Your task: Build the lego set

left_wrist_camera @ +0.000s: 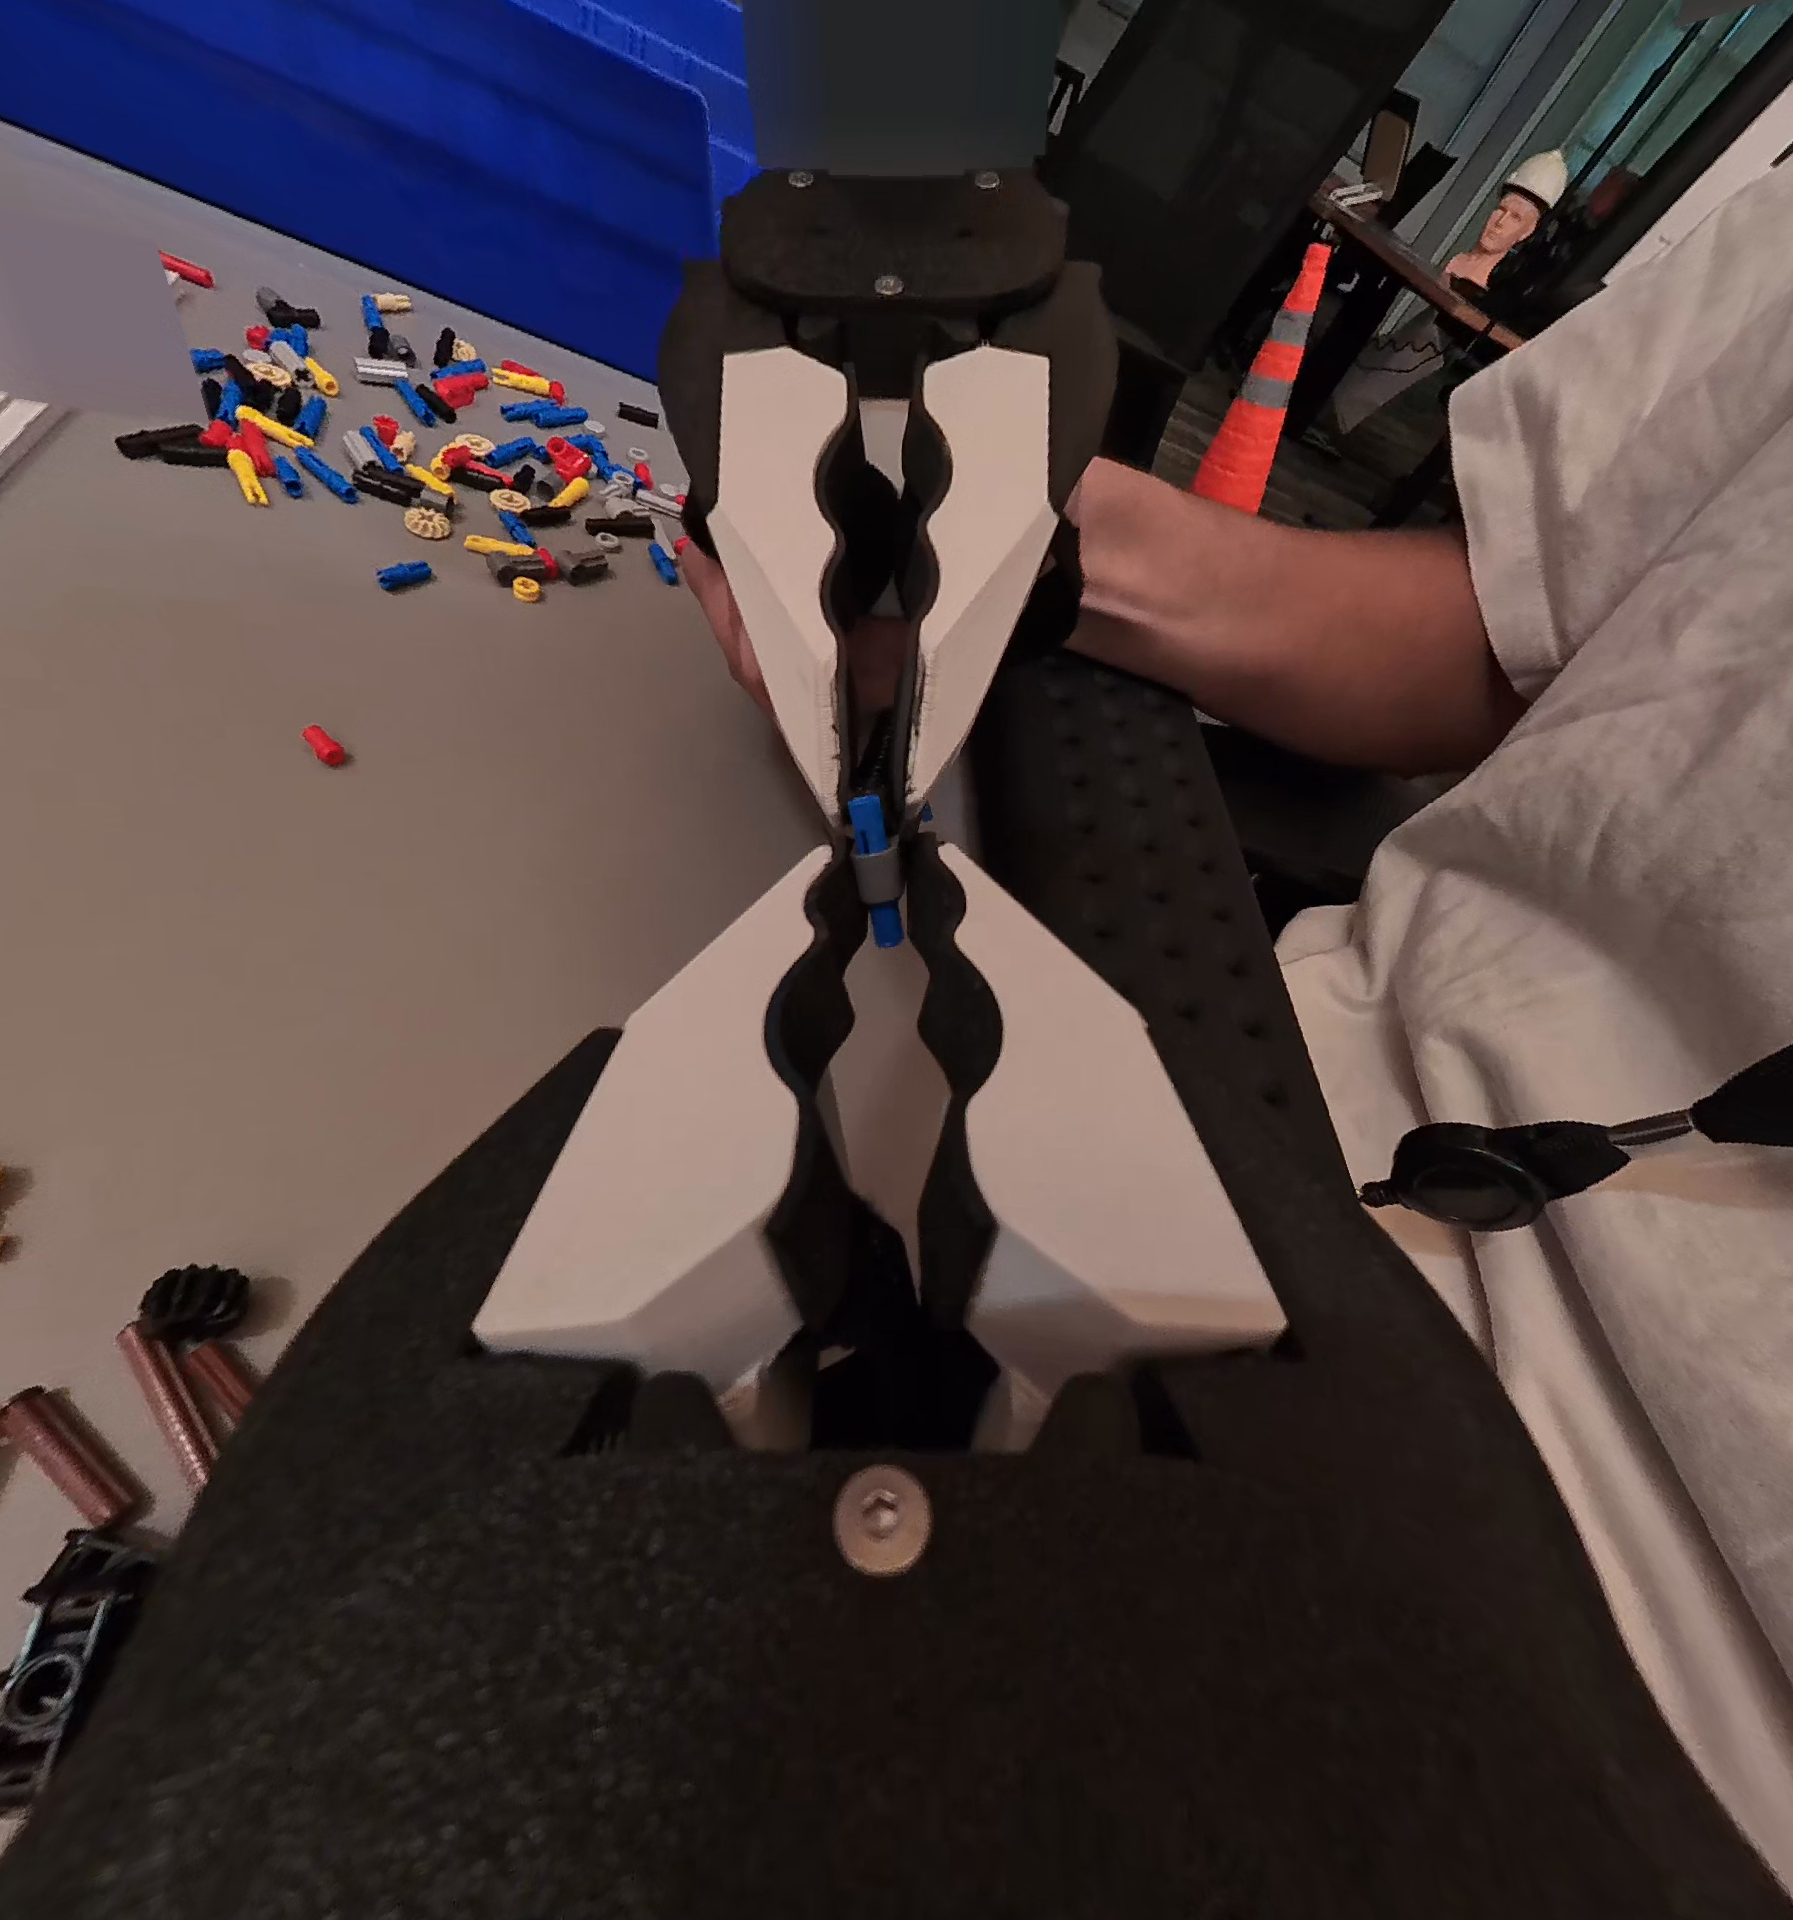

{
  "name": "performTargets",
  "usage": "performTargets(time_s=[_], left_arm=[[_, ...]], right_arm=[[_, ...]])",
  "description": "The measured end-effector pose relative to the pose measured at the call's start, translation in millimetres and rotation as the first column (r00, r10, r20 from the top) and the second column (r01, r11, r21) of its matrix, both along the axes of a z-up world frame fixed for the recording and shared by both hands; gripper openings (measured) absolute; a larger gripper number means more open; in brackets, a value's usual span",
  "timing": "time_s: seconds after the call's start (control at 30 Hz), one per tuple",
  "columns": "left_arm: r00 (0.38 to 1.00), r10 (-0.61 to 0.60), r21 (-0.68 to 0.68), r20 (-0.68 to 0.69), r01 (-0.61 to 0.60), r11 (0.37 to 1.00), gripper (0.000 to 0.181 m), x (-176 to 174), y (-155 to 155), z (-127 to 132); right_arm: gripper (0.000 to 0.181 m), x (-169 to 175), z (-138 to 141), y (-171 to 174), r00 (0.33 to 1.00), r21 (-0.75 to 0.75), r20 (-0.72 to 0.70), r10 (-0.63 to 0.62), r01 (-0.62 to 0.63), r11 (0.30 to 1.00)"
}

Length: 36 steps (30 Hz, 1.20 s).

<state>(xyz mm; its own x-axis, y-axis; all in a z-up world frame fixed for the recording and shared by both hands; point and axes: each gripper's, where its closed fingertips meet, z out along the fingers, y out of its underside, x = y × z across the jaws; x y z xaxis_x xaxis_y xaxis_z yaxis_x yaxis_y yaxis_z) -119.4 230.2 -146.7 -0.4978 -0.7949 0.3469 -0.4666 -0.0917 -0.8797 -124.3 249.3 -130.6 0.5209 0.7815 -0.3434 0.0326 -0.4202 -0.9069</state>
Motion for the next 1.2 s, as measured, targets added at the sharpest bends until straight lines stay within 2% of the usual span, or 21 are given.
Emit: performTargets(time_s=[0.1, 0.2, 0.27, 0.33, 0.4, 0.47, 0.53, 0.67, 0.9, 1.2], left_arm=[[1.000, -0.003, -0.010, 0.002, 0.003, 1.000, 0.007, 0.0, -0.3, 1.1], [0.999, -0.001, -0.076, 0.033, 0.004, 0.997, 0.007, 1.7, -0.3, 10.9], [0.993, 0.066, -0.196, 0.099, -0.045, 0.980, 0.006, 8.7, 13.3, 32.6], [0.978, 0.148, -0.350, 0.150, -0.087, 0.933, 0.005, 16.0, 36.6, 59.5], [0.952, 0.221, -0.422, 0.212, -0.115, 0.899, 0.005, 19.4, 53.7, 77.4], [0.930, 0.279, -0.424, 0.240, -0.158, 0.892, 0.006, 21.8, 63.2, 84.6], [0.930, 0.296, -0.415, 0.217, -0.186, 0.890, 0.016, 25.0, 65.8, 82.3], [0.919, 0.331, -0.408, 0.215, -0.224, 0.885, 0.006, 24.3, 72.2, 81.8], [0.931, 0.298, -0.471, 0.212, -0.170, 0.866, 0.006, 20.8, 71.9, 86.3], [0.931, 0.293, -0.411, 0.218, -0.184, 0.893, 0.006, 20.4, 71.0, 82.3]], right_arm=[[0.006, 0.3, 1.3, -0.2, 1.000, 0.003, -0.003, 0.001, -0.001, 1.000], [0.006, 2.6, 11.2, 0.7, 0.999, -0.001, -0.051, -0.001, 0.000, 1.000], [0.006, 10.8, 34.7, 15.4, 0.987, 0.030, -0.140, -0.073, 0.078, 0.997], [0.006, 19.5, 58.3, 37.9, 0.956, 0.018, -0.231, -0.182, 0.191, 0.981], [0.006, 22.9, 75.6, 54.4, 0.919, -0.021, -0.312, -0.241, 0.247, 0.969], [0.007, 20.2, 78.4, 64.6, 0.915, -0.024, -0.312, -0.256, 0.262, 0.965], [0.007, 14.7, 76.9, 71.2, 0.918, -0.009, -0.304, -0.255, 0.264, 0.964], [0.007, 12.1, 74.6, 78.2, 0.897, -0.021, -0.368, -0.244, 0.254, 0.967], [0.006, 14.1, 76.9, 73.1, 0.880, -0.033, -0.429, -0.204, 0.210, 0.977], [0.007, 12.0, 75.4, 71.7, 0.877, -0.053, -0.451, -0.165, 0.158, 0.986]])
